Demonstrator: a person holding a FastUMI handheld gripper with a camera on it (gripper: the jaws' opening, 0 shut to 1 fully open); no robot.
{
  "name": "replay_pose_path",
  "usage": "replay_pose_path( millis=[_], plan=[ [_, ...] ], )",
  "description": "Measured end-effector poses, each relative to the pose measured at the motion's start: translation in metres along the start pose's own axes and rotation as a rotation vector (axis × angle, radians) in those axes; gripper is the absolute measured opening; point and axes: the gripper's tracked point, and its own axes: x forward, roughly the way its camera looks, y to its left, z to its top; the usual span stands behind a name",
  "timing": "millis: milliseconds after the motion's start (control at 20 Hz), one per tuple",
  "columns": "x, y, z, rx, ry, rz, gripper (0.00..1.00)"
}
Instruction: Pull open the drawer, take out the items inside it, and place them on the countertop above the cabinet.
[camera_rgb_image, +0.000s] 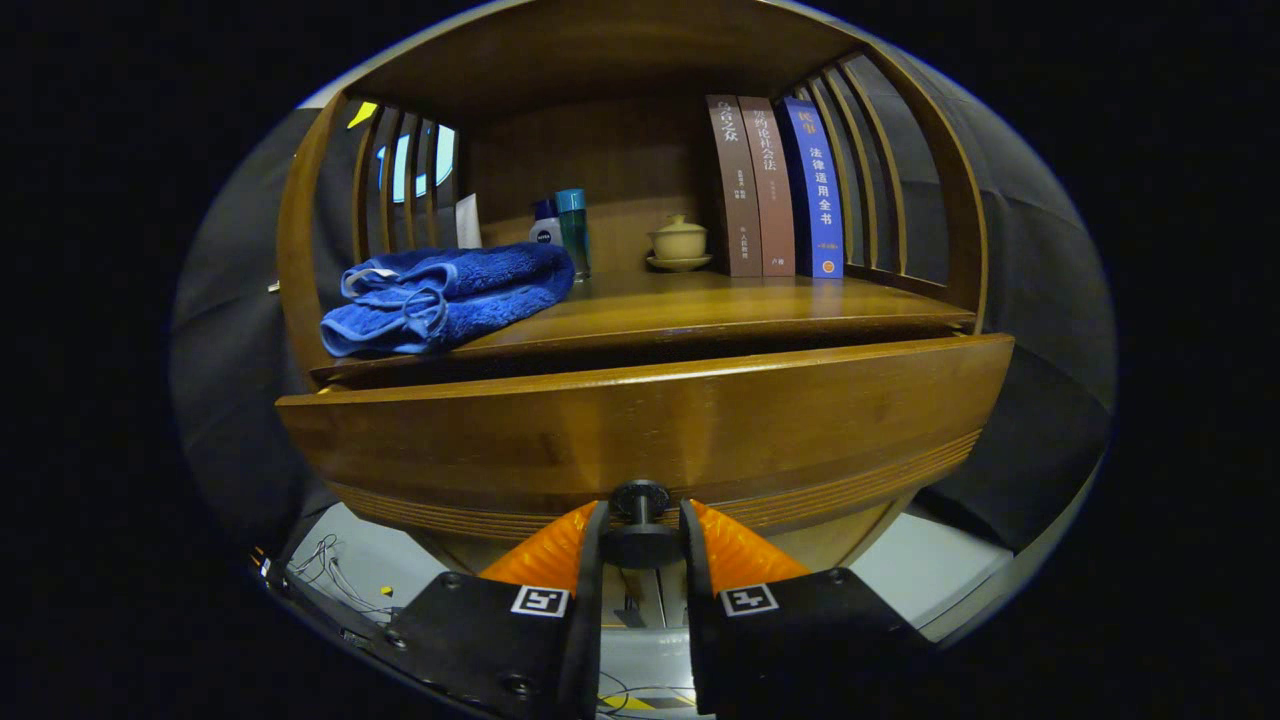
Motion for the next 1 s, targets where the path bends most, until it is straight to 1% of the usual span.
replay_pose_path(
  millis=[550, 1000],
  plan=[
    [-0.080, -0.006, -0.032, 0.013, 0.040, -0.005, 0.40],
    [-0.111, -0.008, -0.053, 0.031, 0.079, -0.013, 0.40]
  ],
)
